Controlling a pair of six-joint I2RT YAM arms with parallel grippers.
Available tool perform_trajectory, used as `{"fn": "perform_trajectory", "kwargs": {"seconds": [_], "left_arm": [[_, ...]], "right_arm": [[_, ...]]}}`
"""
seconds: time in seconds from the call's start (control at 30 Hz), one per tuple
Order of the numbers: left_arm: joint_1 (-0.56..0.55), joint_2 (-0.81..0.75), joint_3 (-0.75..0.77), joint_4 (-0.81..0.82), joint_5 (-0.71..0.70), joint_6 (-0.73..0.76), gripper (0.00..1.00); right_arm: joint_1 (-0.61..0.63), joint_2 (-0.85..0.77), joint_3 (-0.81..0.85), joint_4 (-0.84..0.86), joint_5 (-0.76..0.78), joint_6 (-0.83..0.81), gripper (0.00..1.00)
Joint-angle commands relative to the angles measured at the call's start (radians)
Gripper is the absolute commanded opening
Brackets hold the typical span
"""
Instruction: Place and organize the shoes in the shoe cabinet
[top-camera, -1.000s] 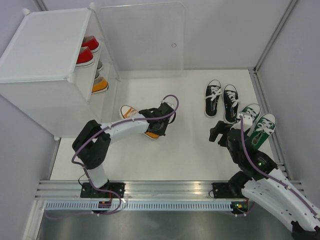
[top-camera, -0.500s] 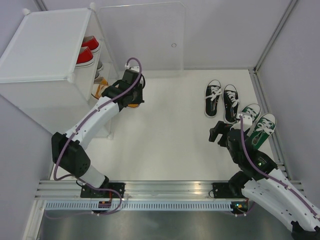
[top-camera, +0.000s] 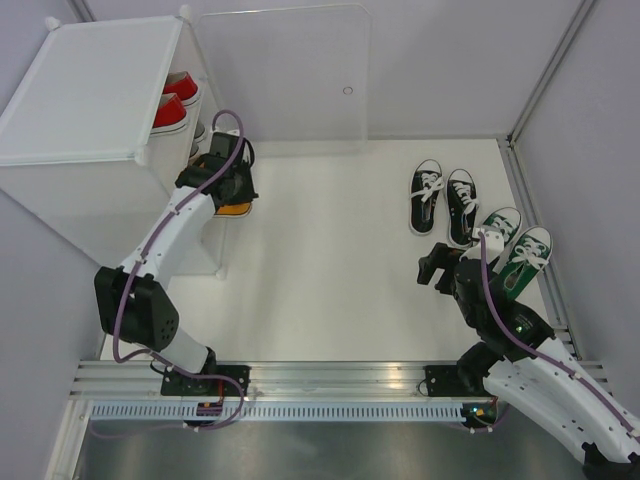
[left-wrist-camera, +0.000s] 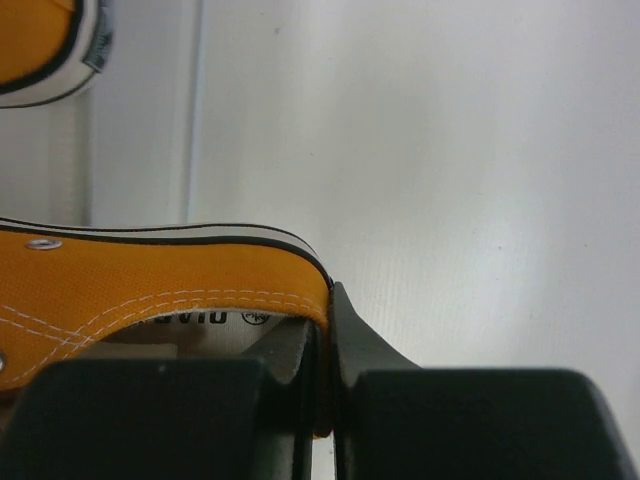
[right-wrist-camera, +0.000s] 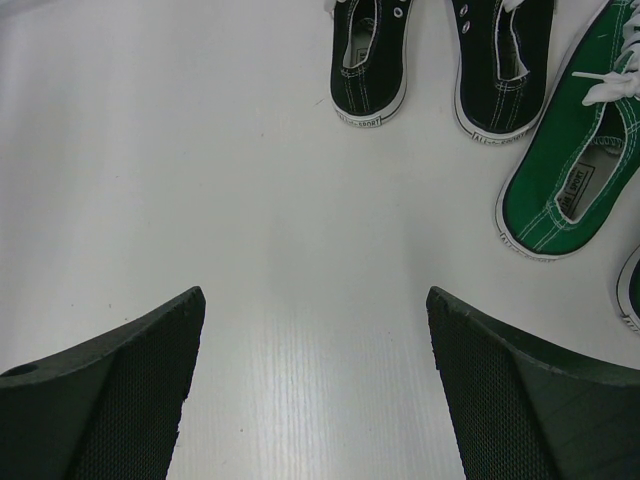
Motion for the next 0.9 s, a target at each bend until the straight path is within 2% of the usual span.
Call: {"fn": "perform_trajectory", "kwargs": {"seconds": [0.0,0.2,0.4,0.53,0.73,0.87], "left_arm": [[0.054,-0.055,0.01,0.029,-0.043,0.032,0.05],[0.118,-0.04,0.005,0.026,-0.074,0.051,0.08],[0.131,-0.041,0.004,0.024,-0.144,0.055,0.28],[0.131,-0.086,0.002,0.024,-0.177,0.022,0.5],[0.124,-0.139,0.007,0.026,-0.135,0.006,0.66],[0.085,-0.164,0.005,0.037,-0.077,-0.001,0.68]], "right_arm": [[0.004,0.0,-0.001,0.031,-0.003,-0.01,0.95],[0.004,0.001,-0.001,0.032,-0.004,-0.01,0.95],[0.004,0.006,-0.002,0.035,-0.004,-0.012,0.95],[0.004,0.013,-0.009,0.042,-0.009,-0.01,0.95],[0.004,0.023,-0.009,0.042,-0.01,-0.012,0.95],[0.004,0.023,-0.01,0.043,-0.01,-0.012,0.95]]}}
